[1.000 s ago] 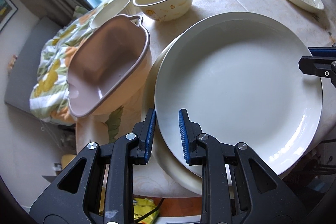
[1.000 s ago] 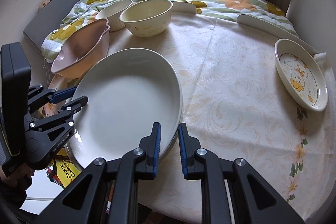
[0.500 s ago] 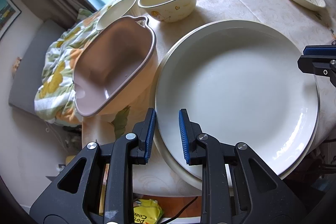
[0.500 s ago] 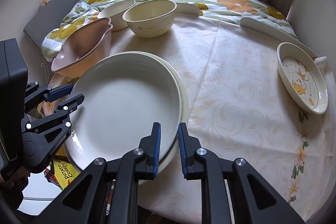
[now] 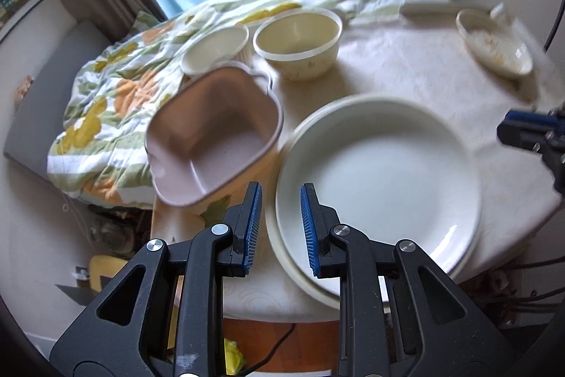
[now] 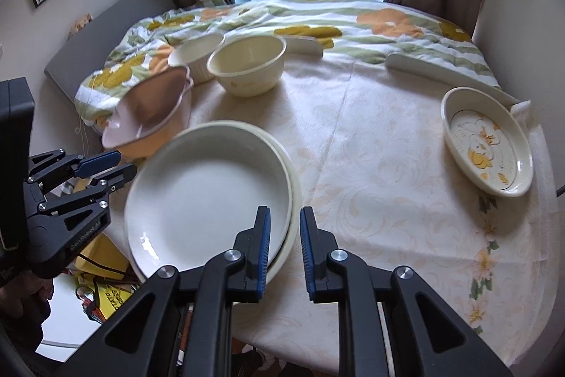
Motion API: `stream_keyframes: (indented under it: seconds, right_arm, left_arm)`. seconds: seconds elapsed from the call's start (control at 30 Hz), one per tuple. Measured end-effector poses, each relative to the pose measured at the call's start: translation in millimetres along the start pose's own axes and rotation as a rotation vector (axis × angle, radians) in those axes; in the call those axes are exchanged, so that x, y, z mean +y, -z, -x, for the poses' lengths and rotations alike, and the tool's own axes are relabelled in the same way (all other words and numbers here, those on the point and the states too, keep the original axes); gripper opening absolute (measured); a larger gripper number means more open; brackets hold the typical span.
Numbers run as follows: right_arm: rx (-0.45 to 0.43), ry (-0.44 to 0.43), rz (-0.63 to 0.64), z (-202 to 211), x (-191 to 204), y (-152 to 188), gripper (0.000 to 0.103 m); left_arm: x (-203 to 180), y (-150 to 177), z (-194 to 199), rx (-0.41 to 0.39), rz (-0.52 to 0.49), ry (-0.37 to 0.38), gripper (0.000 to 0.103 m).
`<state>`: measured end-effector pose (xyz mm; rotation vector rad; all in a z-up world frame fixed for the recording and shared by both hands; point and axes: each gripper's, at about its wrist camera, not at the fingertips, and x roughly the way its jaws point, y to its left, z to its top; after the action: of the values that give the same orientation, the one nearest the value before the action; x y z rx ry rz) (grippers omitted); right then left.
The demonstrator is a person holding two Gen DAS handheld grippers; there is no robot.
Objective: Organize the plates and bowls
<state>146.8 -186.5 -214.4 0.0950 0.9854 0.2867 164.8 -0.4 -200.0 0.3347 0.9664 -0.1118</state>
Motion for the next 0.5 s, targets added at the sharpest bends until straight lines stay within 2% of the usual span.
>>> stream_keyframes:
  seconds: [0.03,0.07,0.1,0.13,0.17,0.2,0.23,0.27,0.3,0.5]
  right_arm:
    - [-0.004,0.000,-0.013,7,-3,0,0.016]
    - [-0.012,0.002,-0.030,16,-7,-1,0.016]
    - [-0.029,0.000,-0.052,25,-12,-1,0.016]
    - [-0.052,-0.006,-0.073,36,-17,0,0.016]
    - [-0.076,-0.005,-0.097,46,-23,1,0.017]
    - [-0.095,0.015,-0.121,56,-29,2,0.033]
    - [-0.110,0.038,-0.141,64,-35,4,0.071]
    - [-0.127,0.056,-0.165,72,-41,6,0.092]
    - [-0.155,0.063,-0.192,82,-48,10,0.103]
    - [-0.170,0.142,-0.364,122,-96,26,0.103]
  left_arm:
    - [1,-7,12,-0.027,0.011,0.024,0.023]
    - [2,-13,22,-0.055,0.018,0.055,0.030]
    - [1,-20,33,-0.085,0.023,0.086,0.053]
    - [0,-27,44,-0.121,0.027,0.112,0.071]
    - [-2,-34,55,-0.168,0.028,0.135,0.102]
    - [-4,-39,65,-0.216,0.025,0.160,0.103]
    - [-8,-46,73,-0.248,0.008,0.202,0.103]
    - [-13,-54,76,-0.255,-0.014,0.240,0.103]
    - [-20,-63,78,-0.253,-0.036,0.272,0.103]
    - [-69,-122,79,-0.241,-0.128,0.505,0.103]
